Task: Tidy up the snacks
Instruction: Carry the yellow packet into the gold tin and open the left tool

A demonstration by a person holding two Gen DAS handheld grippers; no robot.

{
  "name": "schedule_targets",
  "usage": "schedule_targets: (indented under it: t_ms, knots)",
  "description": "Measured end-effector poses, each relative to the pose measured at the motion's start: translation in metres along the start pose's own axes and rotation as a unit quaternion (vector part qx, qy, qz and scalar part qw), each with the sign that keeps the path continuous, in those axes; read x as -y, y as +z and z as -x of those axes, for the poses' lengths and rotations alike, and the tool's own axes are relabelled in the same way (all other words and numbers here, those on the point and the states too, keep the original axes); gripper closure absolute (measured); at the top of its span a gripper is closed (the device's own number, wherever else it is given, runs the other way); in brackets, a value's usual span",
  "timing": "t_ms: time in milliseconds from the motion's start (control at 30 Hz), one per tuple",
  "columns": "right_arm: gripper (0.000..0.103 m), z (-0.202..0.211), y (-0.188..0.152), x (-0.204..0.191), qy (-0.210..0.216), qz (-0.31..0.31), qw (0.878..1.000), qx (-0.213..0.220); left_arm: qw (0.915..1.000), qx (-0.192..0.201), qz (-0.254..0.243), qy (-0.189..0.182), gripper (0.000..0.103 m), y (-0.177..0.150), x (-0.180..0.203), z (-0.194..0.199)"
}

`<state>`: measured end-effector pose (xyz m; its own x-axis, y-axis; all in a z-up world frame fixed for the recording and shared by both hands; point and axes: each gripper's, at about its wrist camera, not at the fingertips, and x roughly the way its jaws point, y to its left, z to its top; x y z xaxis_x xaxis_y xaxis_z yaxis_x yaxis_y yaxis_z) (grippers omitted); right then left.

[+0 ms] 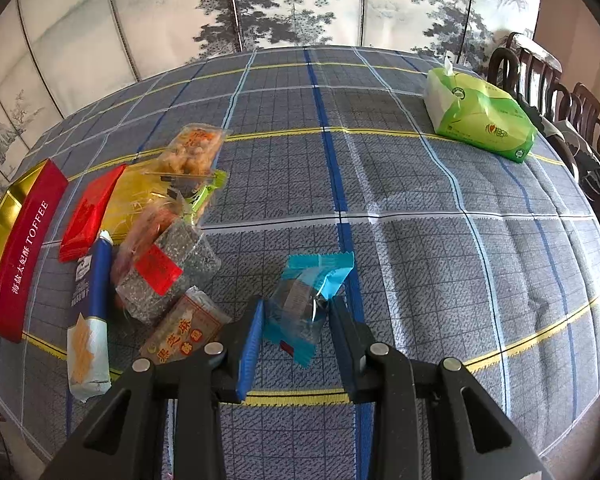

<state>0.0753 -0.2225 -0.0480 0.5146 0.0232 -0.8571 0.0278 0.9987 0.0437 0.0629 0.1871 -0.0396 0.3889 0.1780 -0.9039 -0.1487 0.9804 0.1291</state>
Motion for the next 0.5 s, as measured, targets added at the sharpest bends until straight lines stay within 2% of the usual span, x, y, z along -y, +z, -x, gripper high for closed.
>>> schedule_targets:
  t_ms: [133, 500]
  knots:
    - [0.07, 0.004, 0.0, 0.002, -0.006, -0.005, 1.0, 0.008, 0.9999, 0.009, 0.006, -0.007, 0.03, 0.001, -0.001, 0.005]
    - [0.07, 0.028, 0.016, 0.001, -0.009, -0.017, 0.999, 0.047, 0.9979, 0.051, 0.02, -0.034, 0.015, 0.0, -0.002, 0.025]
